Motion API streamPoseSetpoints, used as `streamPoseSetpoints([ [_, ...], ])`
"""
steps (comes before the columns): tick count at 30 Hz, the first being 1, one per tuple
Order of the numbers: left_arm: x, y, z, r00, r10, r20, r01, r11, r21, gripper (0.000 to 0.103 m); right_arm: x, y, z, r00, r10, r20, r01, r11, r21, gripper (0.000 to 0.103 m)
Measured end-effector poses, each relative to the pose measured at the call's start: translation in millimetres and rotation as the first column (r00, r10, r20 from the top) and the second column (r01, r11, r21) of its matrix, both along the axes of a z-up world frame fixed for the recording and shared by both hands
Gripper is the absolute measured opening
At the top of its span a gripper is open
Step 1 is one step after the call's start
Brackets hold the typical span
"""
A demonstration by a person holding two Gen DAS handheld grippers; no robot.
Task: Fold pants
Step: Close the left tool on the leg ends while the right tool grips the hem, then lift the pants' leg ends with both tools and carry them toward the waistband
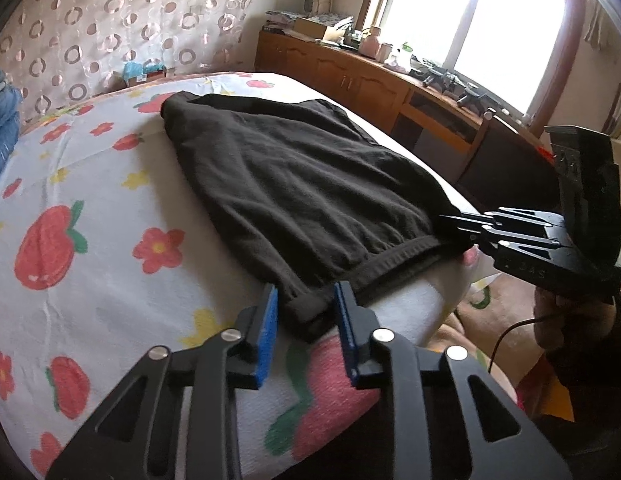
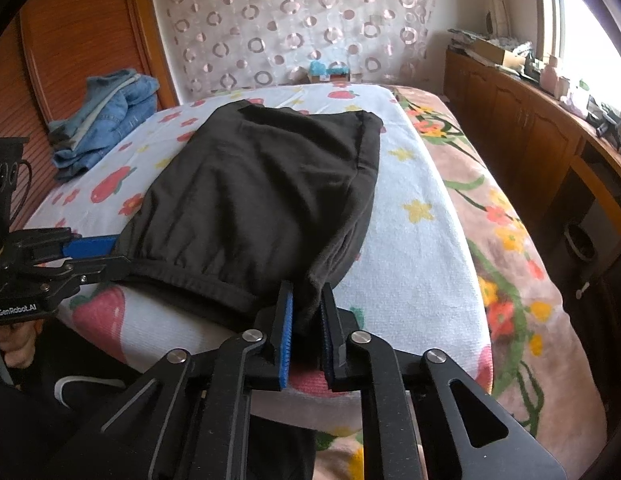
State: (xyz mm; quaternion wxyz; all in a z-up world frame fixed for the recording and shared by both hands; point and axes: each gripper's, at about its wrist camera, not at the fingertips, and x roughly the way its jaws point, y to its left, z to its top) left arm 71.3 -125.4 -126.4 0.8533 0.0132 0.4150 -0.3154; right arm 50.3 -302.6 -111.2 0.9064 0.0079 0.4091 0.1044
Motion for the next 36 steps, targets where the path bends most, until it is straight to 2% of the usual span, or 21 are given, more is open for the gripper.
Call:
streamPoseSetpoints([
  [3,1.6,1.8,2.2,1.000,-0.006,-0.004,0.006,1.000,-0.016,0.007,1.1,-4.2,1.3,1.000,0.003,0.007,-0.004,1.000,0.022,0.005],
  [4,2.9,3.4,4.7,1.000,-0.010,-0.006,0.009,0.999,-0.032,0.005,1.3,-5.1,2.9,1.000,0.005,0.010,-0.005,0.999,0.031,0.005],
  [9,-0.3,8.6,37.2,0.997,-0.025,0.067,0.030,0.996,-0.080,0.004,5.3,-7.9,30.1,0.997,0.022,0.069,-0.028,0.996,0.084,0.004],
  [16,-0.2,26.5,109.0,0.979,-0.002,0.203,0.030,0.991,-0.133,0.004,13.6,3.7,94.0,0.976,0.063,0.209,-0.078,0.995,0.067,0.004],
  [24,-1.0,61.4,185.8,0.944,0.064,0.323,-0.001,0.982,-0.191,0.004,18.3,28.1,177.7,0.916,0.141,0.375,-0.170,0.984,0.045,0.004],
  [28,-5.5,76.7,219.6,0.908,0.108,0.405,-0.031,0.981,-0.191,0.004,19.7,45.0,212.6,0.878,0.203,0.433,-0.229,0.973,0.007,0.004],
  [31,4.3,91.2,226.4,0.898,0.142,0.417,-0.065,0.979,-0.194,0.004,32.1,56.7,223.4,0.868,0.230,0.440,-0.256,0.967,-0.001,0.004],
  [36,45.9,108.0,212.2,0.890,0.194,0.414,-0.139,0.977,-0.160,0.004,78.2,81.2,216.5,0.878,0.249,0.410,-0.265,0.964,-0.018,0.004],
])
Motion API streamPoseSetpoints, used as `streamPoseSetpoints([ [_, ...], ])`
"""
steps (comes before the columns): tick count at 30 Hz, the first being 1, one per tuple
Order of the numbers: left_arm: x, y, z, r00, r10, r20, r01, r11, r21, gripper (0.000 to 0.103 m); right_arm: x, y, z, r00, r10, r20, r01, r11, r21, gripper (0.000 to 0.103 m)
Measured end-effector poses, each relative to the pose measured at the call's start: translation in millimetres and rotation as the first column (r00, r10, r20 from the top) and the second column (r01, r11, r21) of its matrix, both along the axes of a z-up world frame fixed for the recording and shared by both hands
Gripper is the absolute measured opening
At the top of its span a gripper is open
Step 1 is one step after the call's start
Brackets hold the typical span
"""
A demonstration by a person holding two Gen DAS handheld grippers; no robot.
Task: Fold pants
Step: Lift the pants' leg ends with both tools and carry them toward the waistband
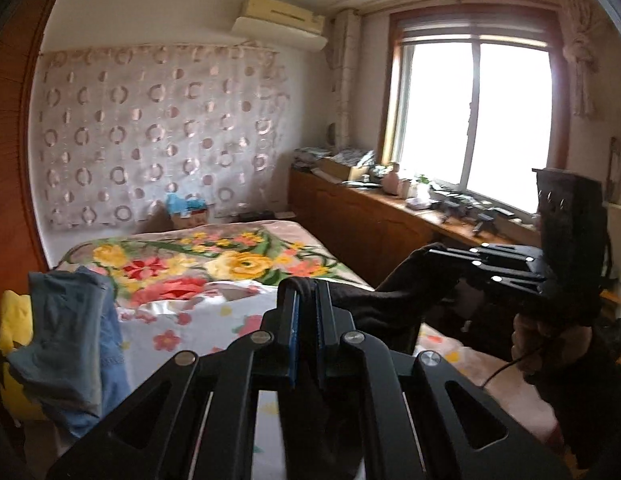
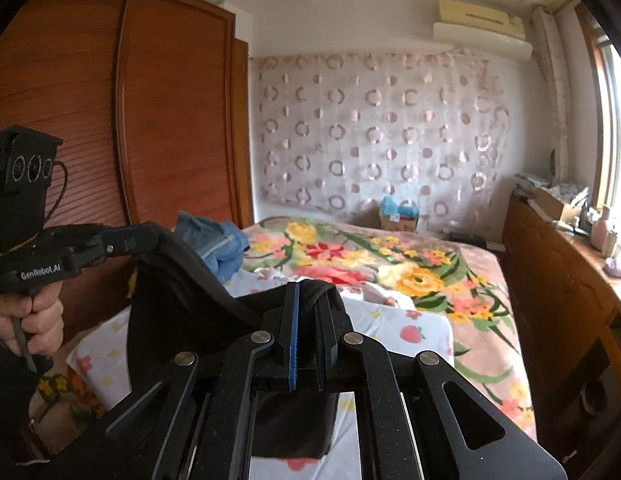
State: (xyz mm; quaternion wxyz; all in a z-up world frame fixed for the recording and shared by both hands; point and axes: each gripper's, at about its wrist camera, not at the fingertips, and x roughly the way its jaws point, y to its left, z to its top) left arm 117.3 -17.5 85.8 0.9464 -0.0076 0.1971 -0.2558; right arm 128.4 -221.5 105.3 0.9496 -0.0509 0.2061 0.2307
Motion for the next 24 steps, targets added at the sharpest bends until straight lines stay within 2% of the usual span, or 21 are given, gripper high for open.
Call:
streamPoseSetpoints([
  [4,44.5,5.0,8.5,0.998,0.063,0.026,-0.064,0.998,0.022,0.004,51.0,20.8,0.3,0.999,-0.035,0.011,0.035,0.999,-0.029,0.004],
  [7,58.2,6.1,17.7,0.995,0.078,0.062,-0.080,0.996,0.038,0.004,73.8,25.7,12.0,0.998,-0.053,0.044,0.053,0.999,-0.009,0.004],
  [9,64.8,6.1,10.3,0.996,0.075,0.039,-0.077,0.995,0.056,0.004,83.7,28.0,10.2,0.998,-0.048,0.030,0.049,0.999,-0.011,0.004],
  [11,63.9,8.8,-7.3,0.996,0.084,0.018,-0.085,0.993,0.081,0.004,88.8,30.5,-10.6,0.999,-0.025,-0.026,0.024,0.999,-0.027,0.004],
  [15,57.2,16.3,-62.4,0.992,0.083,-0.095,-0.072,0.991,0.116,0.004,82.4,37.7,-73.3,0.985,0.008,-0.171,-0.021,0.997,-0.071,0.004],
  [18,39.7,16.7,-109.9,0.981,0.065,-0.183,-0.038,0.988,0.147,0.004,67.5,35.4,-106.4,0.970,0.021,-0.243,-0.038,0.997,-0.069,0.004],
  [22,16.9,9.9,-141.3,0.968,0.042,-0.247,-0.002,0.987,0.162,0.004,44.3,39.3,-141.1,0.944,0.037,-0.327,-0.067,0.995,-0.080,0.004],
  [24,3.9,5.9,-149.7,0.968,0.039,-0.249,0.006,0.984,0.179,0.004,33.1,43.1,-150.4,0.938,0.038,-0.343,-0.075,0.993,-0.096,0.004],
])
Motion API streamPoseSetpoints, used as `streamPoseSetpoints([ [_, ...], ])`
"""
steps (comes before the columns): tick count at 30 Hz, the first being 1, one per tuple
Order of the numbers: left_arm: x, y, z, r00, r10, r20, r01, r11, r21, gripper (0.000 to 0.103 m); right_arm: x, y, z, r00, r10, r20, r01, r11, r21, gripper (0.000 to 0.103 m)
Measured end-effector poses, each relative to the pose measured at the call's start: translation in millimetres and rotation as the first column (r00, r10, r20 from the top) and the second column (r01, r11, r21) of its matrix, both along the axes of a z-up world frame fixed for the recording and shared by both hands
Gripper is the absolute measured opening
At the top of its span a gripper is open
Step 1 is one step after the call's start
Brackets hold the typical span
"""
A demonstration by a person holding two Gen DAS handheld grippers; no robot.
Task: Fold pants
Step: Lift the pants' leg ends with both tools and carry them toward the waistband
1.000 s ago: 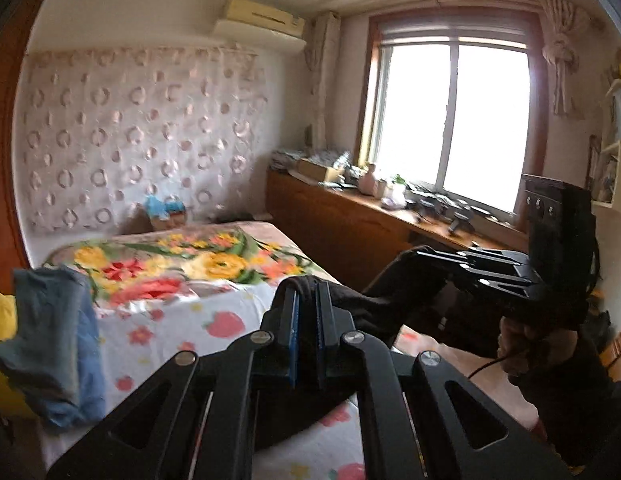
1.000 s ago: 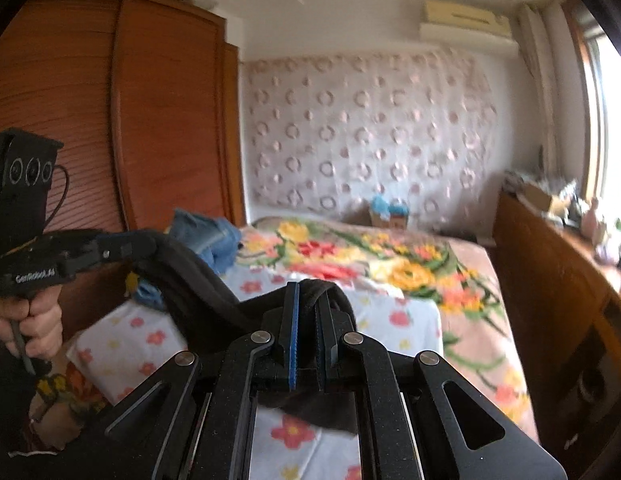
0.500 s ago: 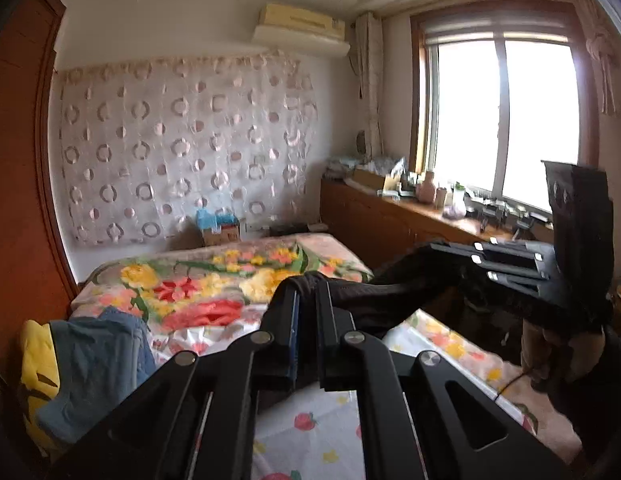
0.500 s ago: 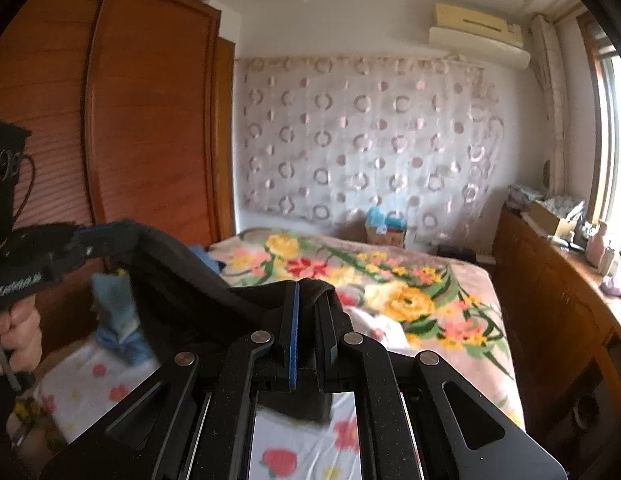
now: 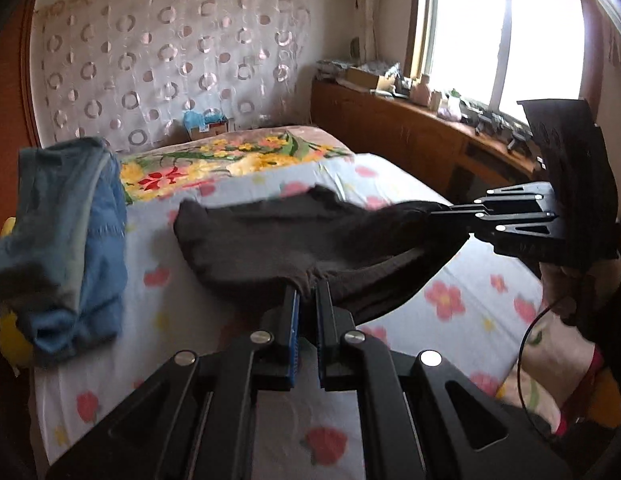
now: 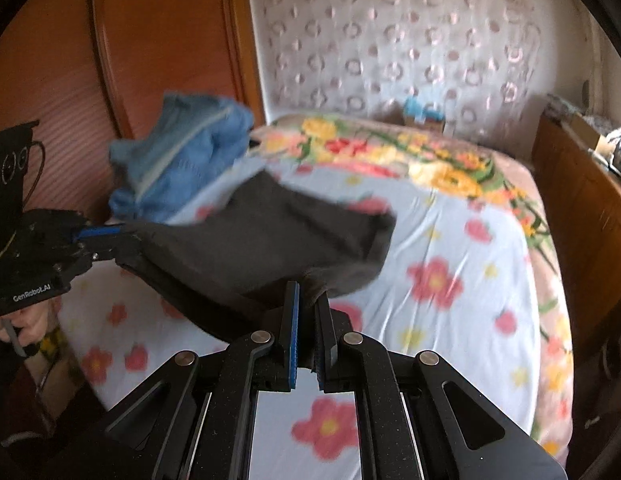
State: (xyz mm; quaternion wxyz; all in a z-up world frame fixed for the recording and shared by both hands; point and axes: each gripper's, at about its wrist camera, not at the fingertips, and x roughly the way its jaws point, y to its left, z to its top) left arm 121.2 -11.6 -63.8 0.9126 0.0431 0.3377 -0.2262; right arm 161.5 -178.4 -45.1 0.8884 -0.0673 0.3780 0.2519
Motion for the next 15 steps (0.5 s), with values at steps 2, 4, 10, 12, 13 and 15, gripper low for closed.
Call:
streamPoseSetpoints([
  [2,-8.9,-1.9,-3.5,1.000,-0.001,-0.004,0.001,1.000,-0.001,0.004,-10.7,-0.8,-5.3,1.000,0.001,-0.007,-0.001,1.000,0.006,0.004],
  [4,-16.7,-1.6,-8.6,1.000,0.002,-0.011,-0.002,1.000,-0.009,0.004,-18.0,0.7,-9.2,1.000,-0.001,-0.008,0.001,1.000,0.008,0.004],
  [10,-32.6,6.0,-25.6,0.999,0.027,-0.039,-0.028,0.999,-0.031,0.004,-37.7,2.5,-25.3,1.000,-0.007,-0.025,0.007,1.000,0.017,0.004],
  [12,-36.2,6.2,-33.5,0.998,0.034,-0.057,-0.036,0.999,-0.035,0.005,-41.5,3.7,-32.9,0.999,-0.016,-0.030,0.016,1.000,0.018,0.004],
  [13,-37.4,6.4,-35.9,0.998,0.038,-0.059,-0.040,0.999,-0.032,0.005,-42.4,5.1,-34.9,0.999,-0.017,-0.033,0.017,1.000,0.015,0.004],
  [15,-39.8,6.9,-41.9,0.996,0.045,-0.071,-0.048,0.998,-0.034,0.005,-46.9,7.1,-42.4,0.999,-0.022,-0.038,0.023,1.000,0.010,0.004],
])
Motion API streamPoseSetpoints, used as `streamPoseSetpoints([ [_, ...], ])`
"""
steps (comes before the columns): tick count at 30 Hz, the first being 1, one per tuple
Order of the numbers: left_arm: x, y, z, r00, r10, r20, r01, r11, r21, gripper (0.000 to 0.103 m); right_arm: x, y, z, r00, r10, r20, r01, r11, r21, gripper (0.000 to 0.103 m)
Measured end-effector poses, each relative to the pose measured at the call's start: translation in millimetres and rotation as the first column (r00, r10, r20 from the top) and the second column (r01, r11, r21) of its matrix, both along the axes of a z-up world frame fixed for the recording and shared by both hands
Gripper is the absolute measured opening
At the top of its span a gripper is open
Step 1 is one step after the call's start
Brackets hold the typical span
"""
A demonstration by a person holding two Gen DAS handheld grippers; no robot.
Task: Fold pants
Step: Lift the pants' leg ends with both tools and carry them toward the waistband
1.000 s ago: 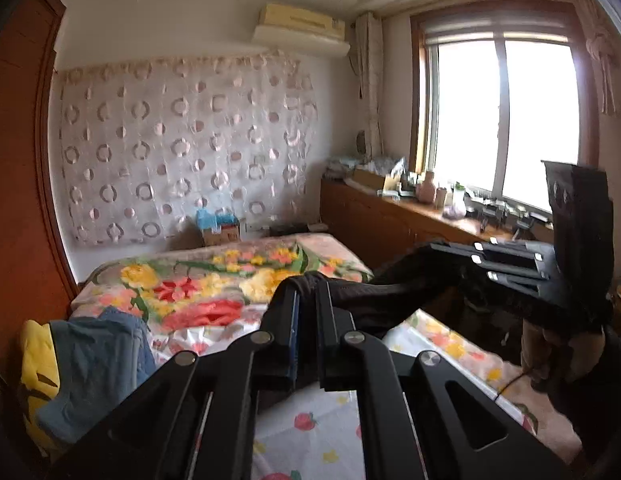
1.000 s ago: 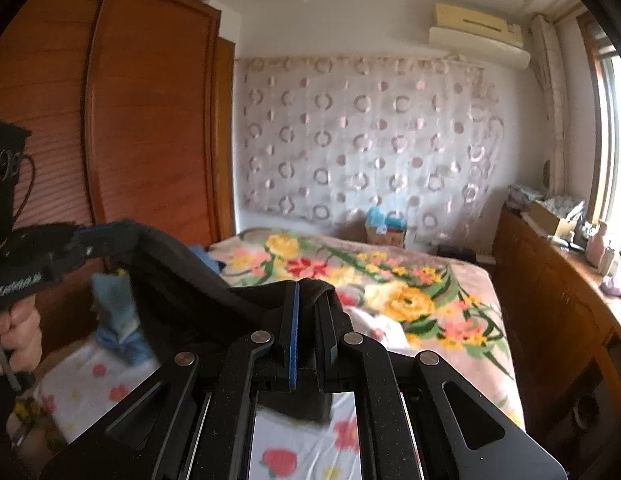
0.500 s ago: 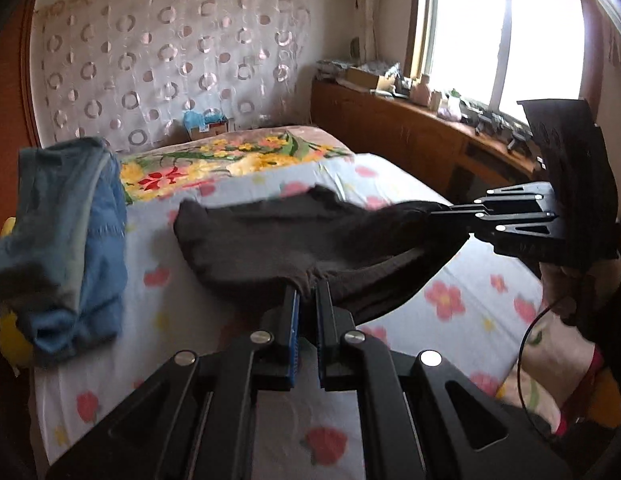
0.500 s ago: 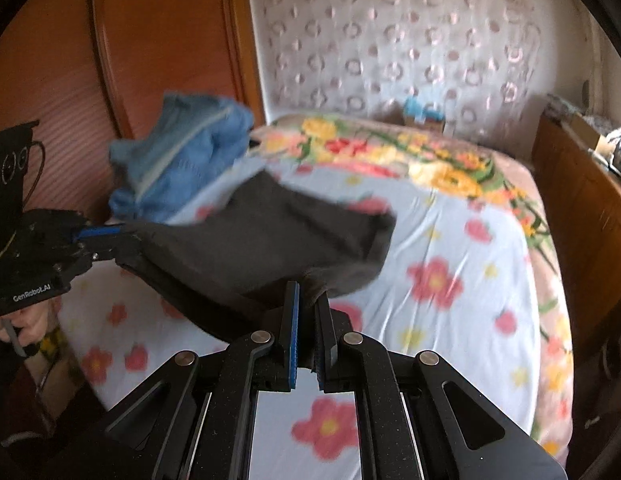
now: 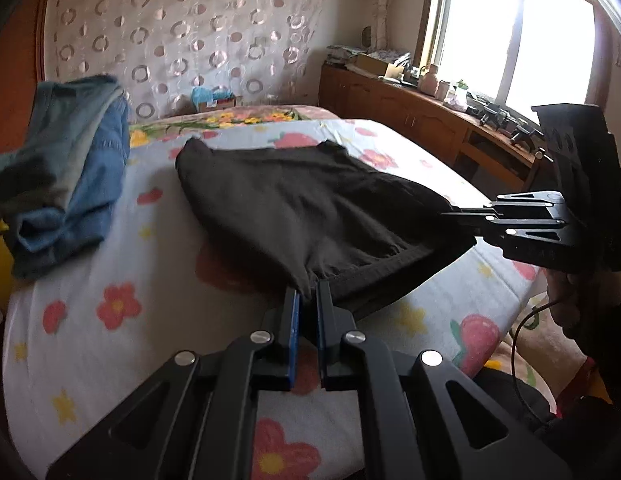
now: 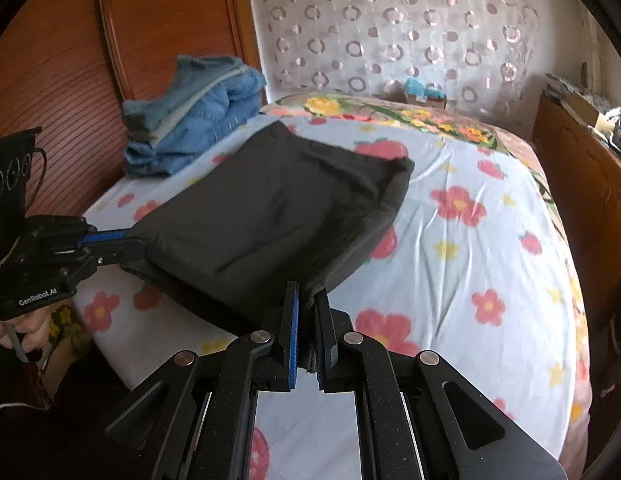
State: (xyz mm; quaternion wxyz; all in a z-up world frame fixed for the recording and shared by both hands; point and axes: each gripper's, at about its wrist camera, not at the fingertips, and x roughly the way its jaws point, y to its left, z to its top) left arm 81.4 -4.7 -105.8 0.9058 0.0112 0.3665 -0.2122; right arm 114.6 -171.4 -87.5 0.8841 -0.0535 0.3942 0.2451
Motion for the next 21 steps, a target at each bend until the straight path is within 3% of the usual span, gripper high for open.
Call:
streamPoseSetpoints([
  [15,-2.7,0.0,-22.7,0.999,0.030,-0.041,-0.030,0.999,0.019,0.007,-8.8,-4.6,-24.8,0.999,-0.034,-0.029,0.034,0.999,0.020,0.004],
  [21,-0.8,2.0,-28.5,0.997,0.058,-0.052,-0.058,0.998,0.010,0.018,-9.9,-4.7,-30.3,0.999,-0.042,-0.025,0.043,0.999,0.014,0.005],
])
